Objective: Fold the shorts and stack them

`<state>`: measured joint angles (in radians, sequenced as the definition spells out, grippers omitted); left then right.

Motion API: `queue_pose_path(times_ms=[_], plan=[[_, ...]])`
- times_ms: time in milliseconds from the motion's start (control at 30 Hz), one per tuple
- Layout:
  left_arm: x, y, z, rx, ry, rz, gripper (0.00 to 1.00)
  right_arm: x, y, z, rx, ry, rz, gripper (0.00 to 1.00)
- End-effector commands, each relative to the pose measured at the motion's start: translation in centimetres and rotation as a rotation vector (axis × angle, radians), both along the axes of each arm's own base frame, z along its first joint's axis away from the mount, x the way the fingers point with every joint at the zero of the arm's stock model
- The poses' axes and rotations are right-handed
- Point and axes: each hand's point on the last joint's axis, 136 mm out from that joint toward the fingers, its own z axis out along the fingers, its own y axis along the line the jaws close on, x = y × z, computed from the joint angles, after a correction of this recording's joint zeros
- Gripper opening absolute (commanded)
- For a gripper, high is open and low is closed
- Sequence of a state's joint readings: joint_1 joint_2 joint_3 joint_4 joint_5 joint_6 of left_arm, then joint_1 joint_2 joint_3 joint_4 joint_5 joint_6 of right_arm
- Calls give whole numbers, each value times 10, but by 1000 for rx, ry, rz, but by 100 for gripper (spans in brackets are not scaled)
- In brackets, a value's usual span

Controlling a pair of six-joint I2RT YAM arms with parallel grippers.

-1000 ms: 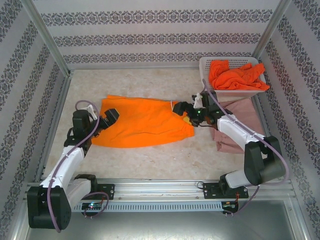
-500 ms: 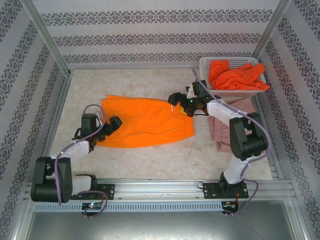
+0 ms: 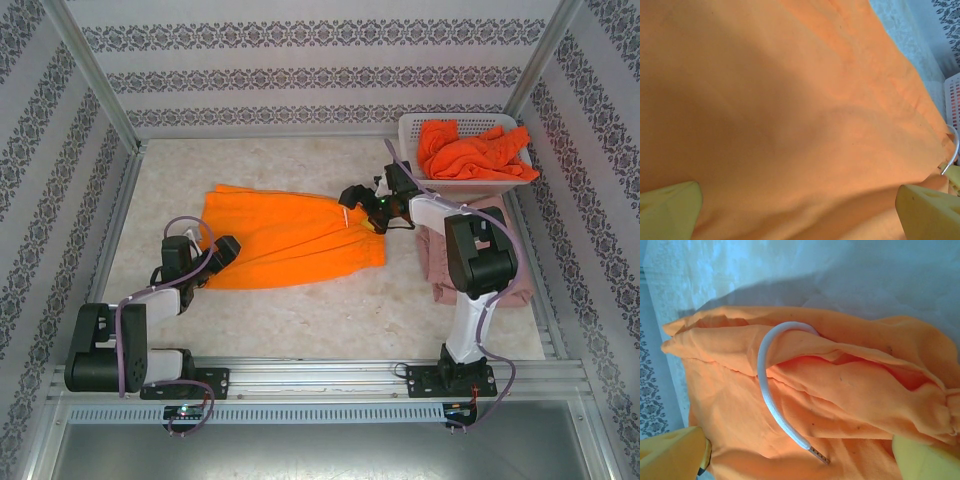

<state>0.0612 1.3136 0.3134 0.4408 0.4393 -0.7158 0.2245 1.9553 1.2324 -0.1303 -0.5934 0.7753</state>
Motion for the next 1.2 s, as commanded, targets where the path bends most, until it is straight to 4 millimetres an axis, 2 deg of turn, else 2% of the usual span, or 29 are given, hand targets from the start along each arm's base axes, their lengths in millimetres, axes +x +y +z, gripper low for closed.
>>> queue_pose_path(times_ms=[0, 100, 200, 333, 433, 500, 533, 633, 733, 833, 900, 1033, 1100, 1167], plan=[[-35, 12, -48, 10, 197, 66, 100, -7, -14, -35, -56, 88, -42, 98], [-27, 9, -33, 3, 160, 44, 100, -6, -13, -20, -45, 54, -36, 98], [-12, 6, 4, 18, 68, 1, 100, -4, -11, 9, -31, -14, -24, 98], [5, -4, 89, 32, -127, -76, 99, -9, -15, 65, -31, -157, -13, 98], [9, -21, 155, 45, -281, -138, 93, -21, -25, 105, -61, -272, -10, 98], [11, -42, 192, 28, -365, -205, 88, -32, -34, 128, -87, -353, -12, 98], [14, -54, 204, 15, -388, -241, 86, -38, -39, 135, -103, -387, -11, 98], [22, -112, 225, -18, -418, -401, 74, -56, -56, 153, -162, -486, -14, 98], [33, -178, 227, -80, -401, -562, 57, -73, -78, 156, -208, -539, -38, 98], [43, -245, 215, -132, -363, -699, 41, -88, -95, 148, -236, -577, -38, 98], [47, -286, 199, -134, -325, -777, 35, -98, -105, 139, -261, -584, -48, 98], [60, -344, 153, -139, -212, -856, 25, -112, -114, 127, -292, -604, -48, 98], [66, -362, 129, -146, -164, -878, 18, -117, -115, 122, -303, -607, -38, 98], [73, -372, 104, -132, -117, -876, 14, -120, -115, 117, -306, -605, -29, 98]])
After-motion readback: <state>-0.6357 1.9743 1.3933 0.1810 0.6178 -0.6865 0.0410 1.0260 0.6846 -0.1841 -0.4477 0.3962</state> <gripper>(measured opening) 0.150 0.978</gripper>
